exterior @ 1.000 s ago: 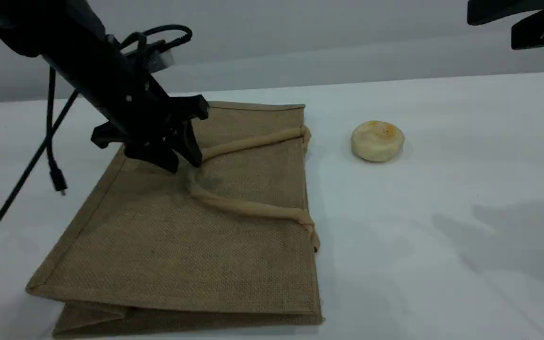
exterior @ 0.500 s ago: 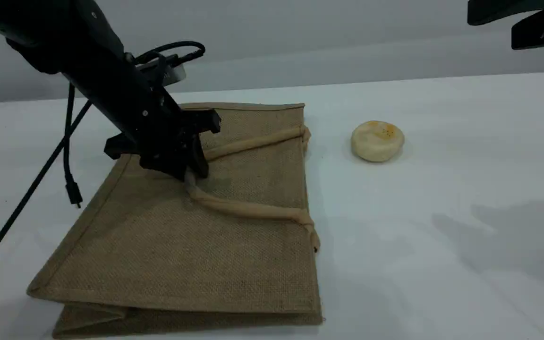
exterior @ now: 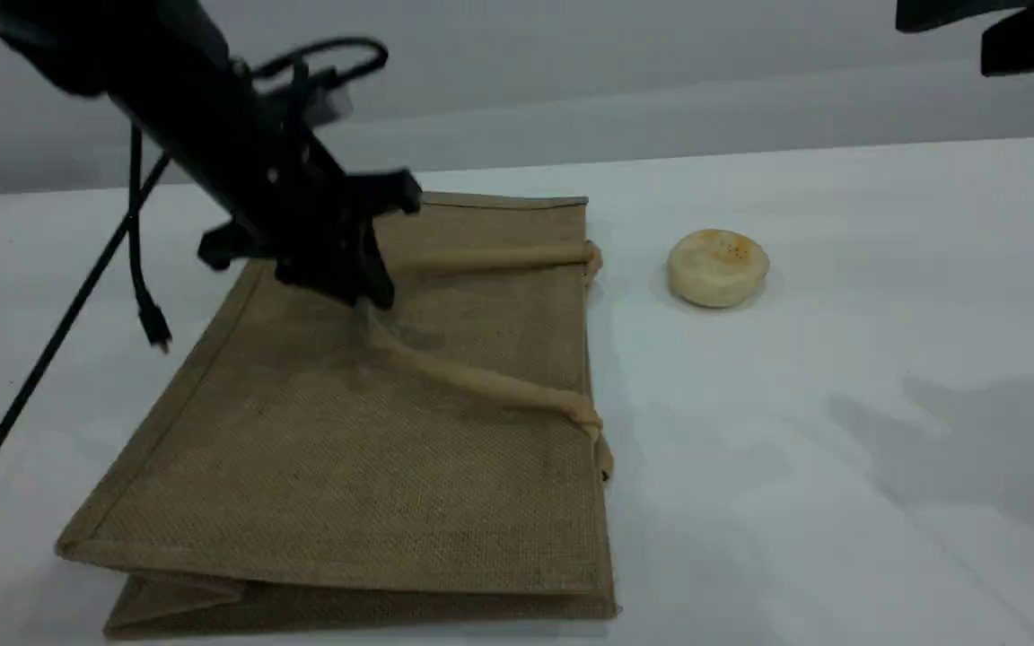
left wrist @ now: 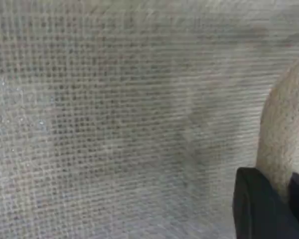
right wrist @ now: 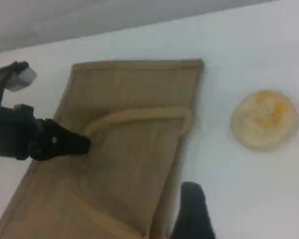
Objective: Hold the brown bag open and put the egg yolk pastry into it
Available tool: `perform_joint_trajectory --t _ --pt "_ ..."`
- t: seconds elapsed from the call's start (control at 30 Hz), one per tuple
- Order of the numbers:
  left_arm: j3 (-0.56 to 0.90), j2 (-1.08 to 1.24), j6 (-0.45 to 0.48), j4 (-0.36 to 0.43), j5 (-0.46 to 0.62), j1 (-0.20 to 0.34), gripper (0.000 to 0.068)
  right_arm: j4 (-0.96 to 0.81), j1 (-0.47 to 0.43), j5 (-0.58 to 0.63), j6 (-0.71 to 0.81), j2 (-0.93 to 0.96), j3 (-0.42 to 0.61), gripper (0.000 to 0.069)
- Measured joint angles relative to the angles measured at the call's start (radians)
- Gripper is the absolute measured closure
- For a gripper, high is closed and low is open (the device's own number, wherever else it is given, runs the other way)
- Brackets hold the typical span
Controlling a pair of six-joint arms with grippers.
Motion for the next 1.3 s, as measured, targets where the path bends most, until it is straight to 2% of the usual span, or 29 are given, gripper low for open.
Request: perform_joint_trajectory --t 0.3,0.43,0.7,1.0,1.17,1.3 --pt "-0.066 -0.077 0.0 0.031 0.152 0.0 0.0596 0.223 0.082 -0.097 -0.247 0.129 -0.005 0.0234" --pt "-0.067 -0.1 0.0 0.03 0.166 0.0 0.0596 0.251 0.09 -0.094 -0.339 0.255 -0.073 0.0234" --pt "-0.067 -0.102 -0.009 0.027 0.195 0.0 0.0596 0.251 0.09 -0.093 -0.341 0.54 -0.293 0.0234" --pt "-0.067 -0.102 -0.01 0.023 0.19 -0.02 0.0596 0.249 0.09 -0.094 -0.341 0.761 -0.5 0.0234" --pt "-0.067 -0.102 -0.01 0.021 0.194 -0.037 0.0596 0.249 0.09 -0.104 -0.339 0.836 -0.581 0.0234" --pt "-0.067 -0.102 -0.01 0.022 0.199 -0.049 0.0596 0.248 0.09 -0.099 -0.339 0.87 -0.602 0.0234"
